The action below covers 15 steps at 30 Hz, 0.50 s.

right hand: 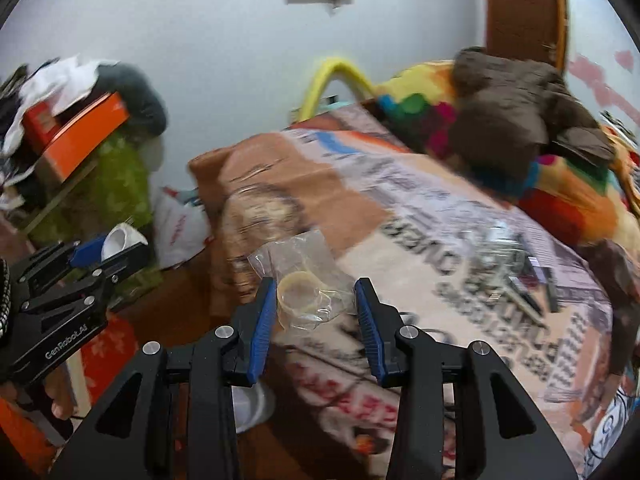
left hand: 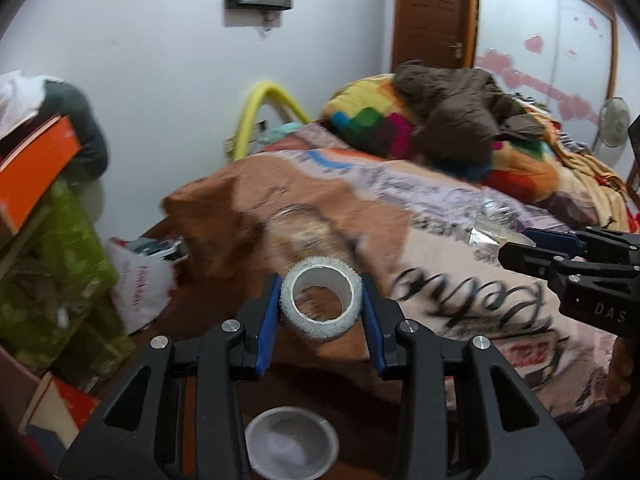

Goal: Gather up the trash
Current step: 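Carry the tape roll and plastic bag with both tools over the white bin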

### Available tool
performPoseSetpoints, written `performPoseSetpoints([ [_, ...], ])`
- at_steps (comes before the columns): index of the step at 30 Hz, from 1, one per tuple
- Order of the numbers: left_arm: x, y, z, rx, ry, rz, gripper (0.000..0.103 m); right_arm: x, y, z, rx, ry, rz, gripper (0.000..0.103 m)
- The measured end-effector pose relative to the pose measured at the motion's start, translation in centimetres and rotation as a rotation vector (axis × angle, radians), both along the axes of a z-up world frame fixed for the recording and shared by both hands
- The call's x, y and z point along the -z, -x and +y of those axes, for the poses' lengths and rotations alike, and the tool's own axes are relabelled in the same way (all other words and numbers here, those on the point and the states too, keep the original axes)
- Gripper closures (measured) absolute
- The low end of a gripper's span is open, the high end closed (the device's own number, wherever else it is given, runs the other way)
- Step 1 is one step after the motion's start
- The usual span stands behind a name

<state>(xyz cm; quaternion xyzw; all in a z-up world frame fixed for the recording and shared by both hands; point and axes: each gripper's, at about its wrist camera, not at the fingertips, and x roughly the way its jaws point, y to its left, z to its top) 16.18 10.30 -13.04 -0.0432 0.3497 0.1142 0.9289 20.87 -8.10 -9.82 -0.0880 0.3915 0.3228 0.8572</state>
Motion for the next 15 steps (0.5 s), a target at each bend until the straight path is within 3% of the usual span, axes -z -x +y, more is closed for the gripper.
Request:
performPoseSetpoints([
  [6,2.2,3.3,4.2,-0.078,-0.011,0.058,0.065,2.2,2.5,5.4,-0.093,0.024,0.042,0.066],
  [15,8.1,6.2,8.0,-0.17,0.067,0.167,0.065,6.6,5.0,10.4,-0.158,0.085,0.13,0.066],
])
